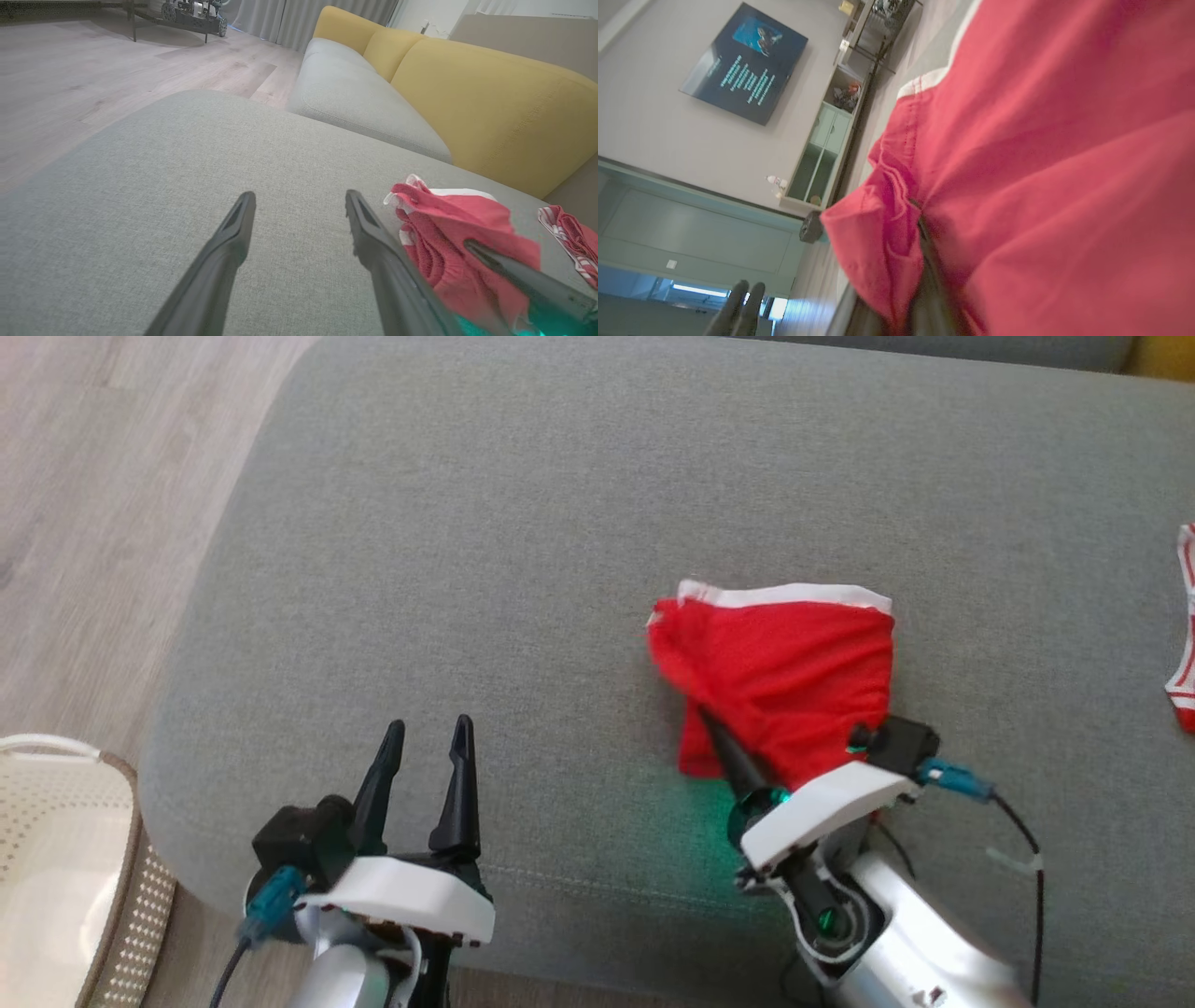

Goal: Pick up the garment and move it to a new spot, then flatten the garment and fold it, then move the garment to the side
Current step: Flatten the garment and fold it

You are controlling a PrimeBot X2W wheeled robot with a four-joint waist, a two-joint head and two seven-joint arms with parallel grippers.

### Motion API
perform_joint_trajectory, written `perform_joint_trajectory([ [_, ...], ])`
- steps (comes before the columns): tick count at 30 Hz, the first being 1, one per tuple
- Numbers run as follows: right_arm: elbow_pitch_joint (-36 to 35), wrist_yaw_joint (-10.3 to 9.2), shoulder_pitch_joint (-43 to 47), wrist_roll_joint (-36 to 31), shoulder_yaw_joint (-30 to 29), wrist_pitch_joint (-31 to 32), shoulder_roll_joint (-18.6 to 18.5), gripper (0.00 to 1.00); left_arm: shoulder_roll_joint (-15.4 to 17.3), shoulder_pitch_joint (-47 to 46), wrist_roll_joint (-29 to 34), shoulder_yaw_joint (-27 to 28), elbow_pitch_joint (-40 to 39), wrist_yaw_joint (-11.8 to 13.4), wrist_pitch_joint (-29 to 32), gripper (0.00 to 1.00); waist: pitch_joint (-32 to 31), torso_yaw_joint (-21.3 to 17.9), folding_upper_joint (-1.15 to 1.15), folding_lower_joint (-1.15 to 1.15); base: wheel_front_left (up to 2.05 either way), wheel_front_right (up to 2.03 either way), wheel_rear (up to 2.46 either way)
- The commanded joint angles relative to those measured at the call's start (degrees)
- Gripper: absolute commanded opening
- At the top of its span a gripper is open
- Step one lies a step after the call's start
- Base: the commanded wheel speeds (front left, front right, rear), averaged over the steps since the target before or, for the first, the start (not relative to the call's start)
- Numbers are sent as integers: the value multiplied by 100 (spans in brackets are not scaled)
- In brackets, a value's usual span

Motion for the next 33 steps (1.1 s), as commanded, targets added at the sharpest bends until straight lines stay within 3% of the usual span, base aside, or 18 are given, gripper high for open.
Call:
perform_joint_trajectory([
  [1, -103, 3, -170, -20, 203, 8, 76, 100, 5, -50, -29, 135, -145, 29, -69, 100, 1, 22, 0, 0, 0, 0, 0],
  [13, 129, 3, -270, 13, 532, 96, 76, 100, 5, 2, -57, 144, -122, 36, -69, 100, -13, -20, 0, 0, 0, 0, 0],
  [17, 442, 3, -499, -164, 286, -97, 76, 100, 5, -32, -59, 99, -126, 42, -69, 100, 46, -87, 0, 0, 0, 0, 0],
  [25, 252, 3, -802, -1676, -606, -252, 43, 100, 5, -131, -33, 144, -160, 65, -69, 100, 168, -221, 0, 0, 0, 0, 0],
  [33, -743, 3, -448, -4005, -1560, -254, -226, 100, 5, -326, 47, 386, -328, -6, -69, 100, 163, -683, 0, 0, 0, 0, 0],
])
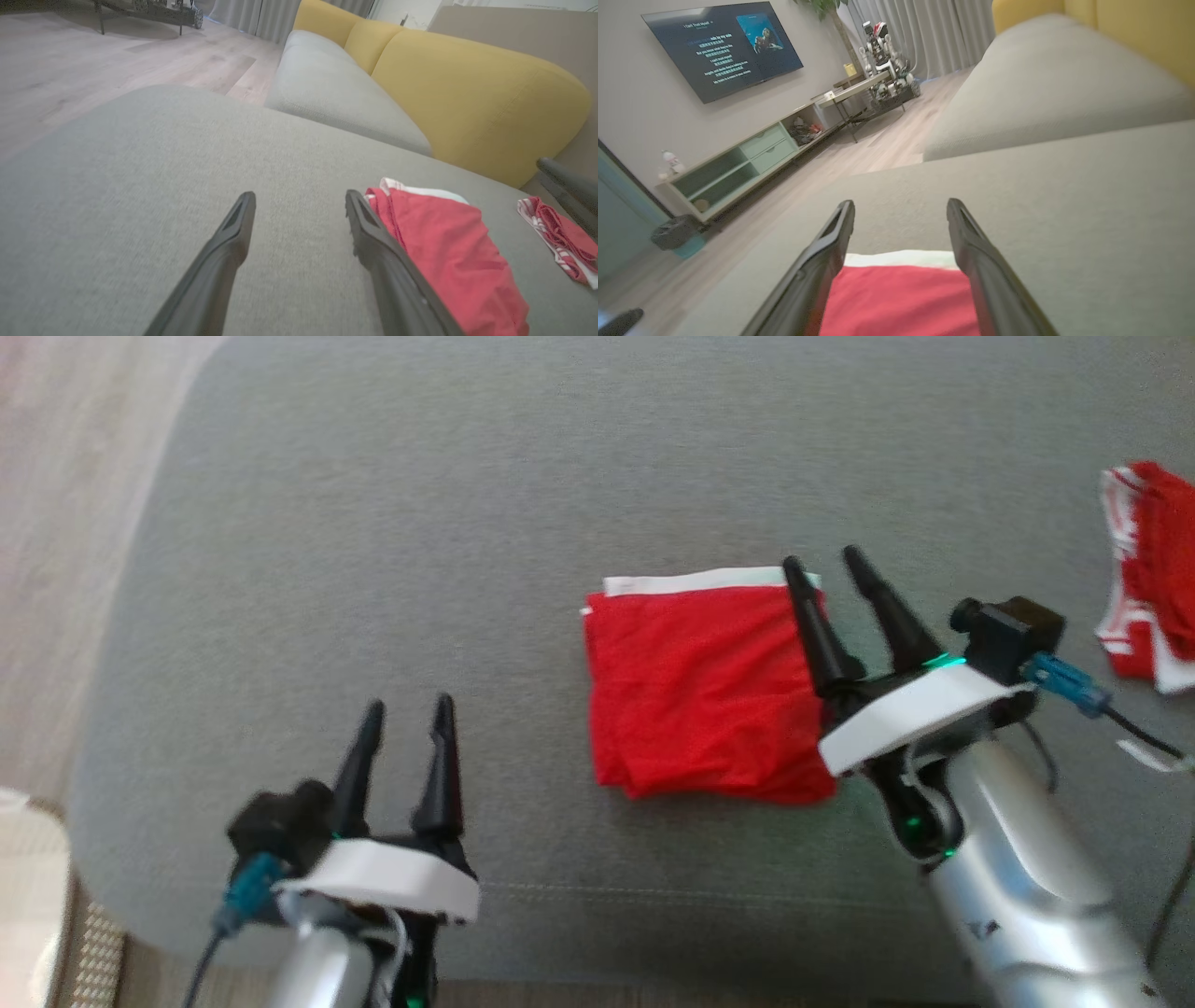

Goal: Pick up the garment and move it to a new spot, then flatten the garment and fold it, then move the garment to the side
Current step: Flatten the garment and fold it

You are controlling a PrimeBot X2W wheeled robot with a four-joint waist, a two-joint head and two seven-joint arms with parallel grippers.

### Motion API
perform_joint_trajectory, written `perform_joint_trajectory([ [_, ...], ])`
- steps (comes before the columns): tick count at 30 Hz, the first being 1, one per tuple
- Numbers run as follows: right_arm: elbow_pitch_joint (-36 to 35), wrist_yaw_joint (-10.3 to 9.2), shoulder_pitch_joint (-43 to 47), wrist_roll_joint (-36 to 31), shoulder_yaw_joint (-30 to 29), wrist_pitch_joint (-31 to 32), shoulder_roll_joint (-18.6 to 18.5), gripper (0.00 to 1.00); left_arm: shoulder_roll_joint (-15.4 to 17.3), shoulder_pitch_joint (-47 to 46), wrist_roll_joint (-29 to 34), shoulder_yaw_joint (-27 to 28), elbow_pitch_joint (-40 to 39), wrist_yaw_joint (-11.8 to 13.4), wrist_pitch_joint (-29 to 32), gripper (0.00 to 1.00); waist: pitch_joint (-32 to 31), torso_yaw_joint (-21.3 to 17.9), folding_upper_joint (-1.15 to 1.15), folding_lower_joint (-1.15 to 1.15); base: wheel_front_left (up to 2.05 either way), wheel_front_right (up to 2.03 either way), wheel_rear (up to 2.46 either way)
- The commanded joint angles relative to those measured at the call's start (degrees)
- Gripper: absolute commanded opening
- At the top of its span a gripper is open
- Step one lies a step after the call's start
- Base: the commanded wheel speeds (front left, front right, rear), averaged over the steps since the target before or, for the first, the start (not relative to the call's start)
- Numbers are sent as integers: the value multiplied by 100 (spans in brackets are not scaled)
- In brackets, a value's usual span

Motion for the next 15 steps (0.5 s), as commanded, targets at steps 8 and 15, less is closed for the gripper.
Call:
perform_joint_trajectory([
  [8, -1352, 2, 588, -1948, -672, -53, -225, 100, 5, -459, 288, 645, -354, -45, -69, 100, -54, -594, 0, 0, 0, 0, 0],
  [15, -2404, 2, 1285, -2898, -1348, -53, -15, 100, 5, -394, 472, 870, -414, -83, -69, 100, -70, -856, 0, 0, 0, 0, 0],
])
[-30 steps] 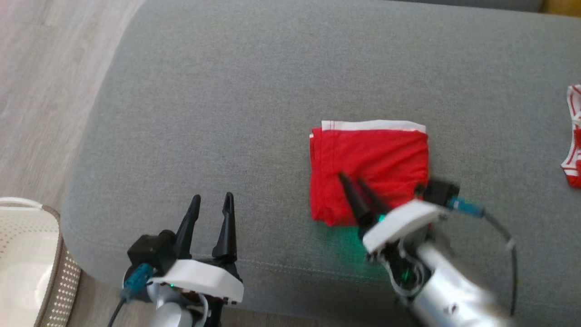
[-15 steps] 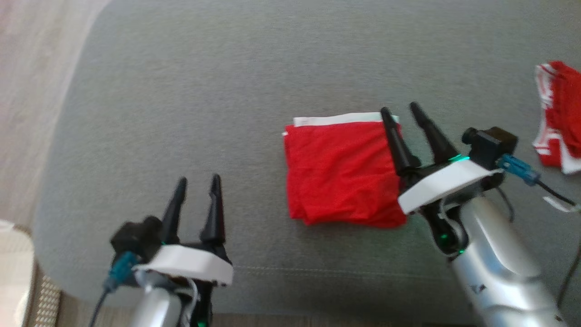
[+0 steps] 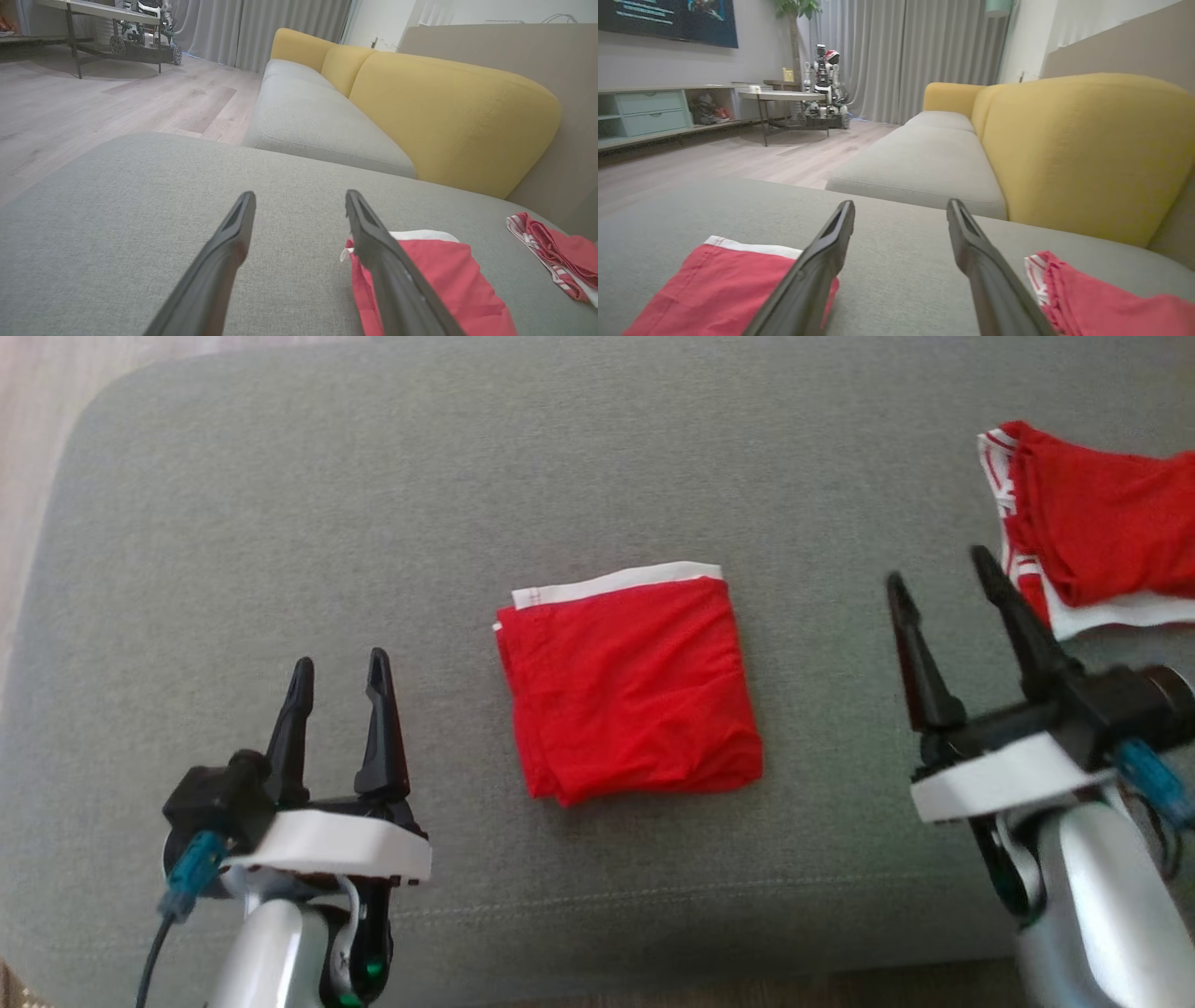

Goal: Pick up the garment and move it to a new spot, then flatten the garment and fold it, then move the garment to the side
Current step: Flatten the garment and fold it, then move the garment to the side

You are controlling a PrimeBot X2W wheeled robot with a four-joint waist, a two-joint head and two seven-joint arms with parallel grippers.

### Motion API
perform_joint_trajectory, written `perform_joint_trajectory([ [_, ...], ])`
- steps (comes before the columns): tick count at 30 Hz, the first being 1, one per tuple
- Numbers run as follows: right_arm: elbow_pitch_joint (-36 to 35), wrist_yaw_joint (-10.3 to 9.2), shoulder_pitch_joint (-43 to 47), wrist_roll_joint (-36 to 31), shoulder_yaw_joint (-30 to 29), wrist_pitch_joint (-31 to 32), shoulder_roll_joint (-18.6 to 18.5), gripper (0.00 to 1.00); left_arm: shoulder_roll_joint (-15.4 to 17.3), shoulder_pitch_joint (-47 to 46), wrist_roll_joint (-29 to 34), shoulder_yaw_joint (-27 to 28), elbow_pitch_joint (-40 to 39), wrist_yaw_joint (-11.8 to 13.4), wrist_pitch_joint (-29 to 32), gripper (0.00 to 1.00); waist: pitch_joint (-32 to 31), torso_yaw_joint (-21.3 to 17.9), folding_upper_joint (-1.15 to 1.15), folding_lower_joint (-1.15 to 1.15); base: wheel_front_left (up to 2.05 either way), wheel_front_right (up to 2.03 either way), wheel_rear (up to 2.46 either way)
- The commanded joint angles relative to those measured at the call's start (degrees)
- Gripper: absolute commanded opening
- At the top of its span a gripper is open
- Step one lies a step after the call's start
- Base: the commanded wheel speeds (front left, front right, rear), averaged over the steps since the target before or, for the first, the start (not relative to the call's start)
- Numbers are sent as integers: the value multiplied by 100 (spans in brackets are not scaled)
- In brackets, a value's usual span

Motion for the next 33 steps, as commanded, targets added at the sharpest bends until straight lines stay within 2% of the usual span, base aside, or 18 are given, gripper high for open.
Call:
perform_joint_trajectory([
  [1, -348, 0, 85, -120, -24, -51, 126, 100, 12, -131, 75, 208, -216, -38, -69, 100, -5, -64, 0, 0, 0, 0, 0],
  [10, -480, 0, 508, -199, -218, -51, 364, 100, 12, 154, 114, 114, -84, -24, -69, 100, -26, -125, 0, 0, 0, 0, 0],
  [33, -297, 0, 508, -76, -252, -51, 401, 100, 12, 221, 28, -75, -119, 66, -69, 100, -75, 72, 0, 0, 0, 0, 0],
])
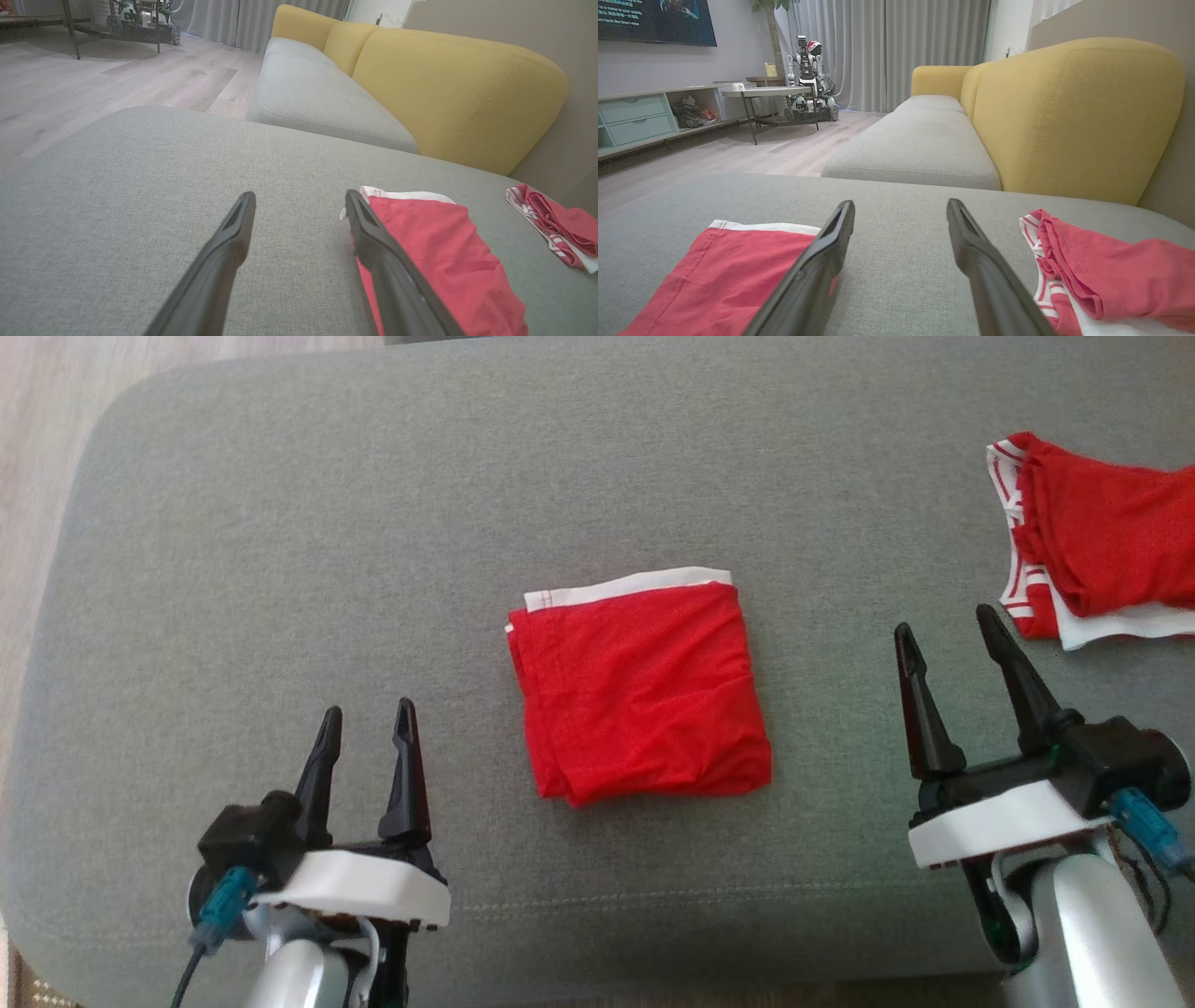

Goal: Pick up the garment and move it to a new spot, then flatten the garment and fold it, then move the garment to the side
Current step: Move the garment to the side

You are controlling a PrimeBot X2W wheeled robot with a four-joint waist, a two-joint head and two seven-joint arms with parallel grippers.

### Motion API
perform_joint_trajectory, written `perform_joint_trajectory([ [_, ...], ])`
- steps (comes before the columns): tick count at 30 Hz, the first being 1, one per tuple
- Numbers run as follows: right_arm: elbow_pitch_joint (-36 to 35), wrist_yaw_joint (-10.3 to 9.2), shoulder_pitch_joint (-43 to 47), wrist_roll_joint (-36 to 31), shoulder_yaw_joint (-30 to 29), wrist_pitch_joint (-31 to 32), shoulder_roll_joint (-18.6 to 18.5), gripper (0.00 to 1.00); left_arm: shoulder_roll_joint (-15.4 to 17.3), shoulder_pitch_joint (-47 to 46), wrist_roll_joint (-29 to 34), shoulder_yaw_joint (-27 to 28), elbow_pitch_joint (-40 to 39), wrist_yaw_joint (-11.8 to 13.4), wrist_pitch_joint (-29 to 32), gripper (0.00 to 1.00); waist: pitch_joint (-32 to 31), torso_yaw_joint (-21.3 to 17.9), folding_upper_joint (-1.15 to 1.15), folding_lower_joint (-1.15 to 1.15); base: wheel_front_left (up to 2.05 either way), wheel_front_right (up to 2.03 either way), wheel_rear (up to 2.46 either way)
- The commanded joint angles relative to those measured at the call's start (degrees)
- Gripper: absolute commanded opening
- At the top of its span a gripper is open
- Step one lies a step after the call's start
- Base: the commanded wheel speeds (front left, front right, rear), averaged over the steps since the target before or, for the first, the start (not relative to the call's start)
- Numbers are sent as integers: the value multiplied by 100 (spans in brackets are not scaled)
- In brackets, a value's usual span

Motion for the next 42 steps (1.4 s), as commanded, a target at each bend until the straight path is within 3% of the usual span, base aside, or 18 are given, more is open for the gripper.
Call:
perform_joint_trajectory([
  [1, -140, 0, -98, 2, 140, -37, 39, 100, 10, -154, -19, 133, -179, 4, -69, 100, 12, 22, 0, 0, 0, 0, 0],
  [8, 298, 0, -233, 940, 388, -37, 40, 100, 10, -223, -45, 20, -173, 7, -69, 100, 208, 225, 0, 0, 0, 0, 0],
  [18, 1539, 0, -821, 1929, 721, 299, 40, 100, 10, -397, -96, -140, -74, 16, -69, 100, 568, 660, 0, 0, 0, 0, 0],
  [33, 2686, 0, -1295, 2362, 1038, 417, -100, 100, 10, -500, -170, -296, -70, 102, -69, 100, 756, 1063, 0, 0, 0, 0, 0],
  [34, 2739, 0, -1324, 2346, 1067, 408, -113, 91, 10, -503, -171, -299, -72, 106, -69, 100, 761, 1065, 0, 0, 0, 0, 0],
  [35, 2782, 0, -1355, 2324, 1105, 396, -127, 32, 10, -505, -170, -301, -73, 111, -69, 100, 767, 1064, 0, 0, 0, 0, 0],
  [36, 2816, 0, -1387, 2278, 1155, 376, -150, 0, 10, -506, -169, -305, -73, 116, -69, 100, 773, 1060, 0, 0, 0, 0, 0],
  [42, 3028, 0, -1571, 1666, 1320, 152, -314, 0, 10, -533, -157, -308, -13, 87, -69, 100, 750, 962, 0, 0, 0, 0, 0],
])
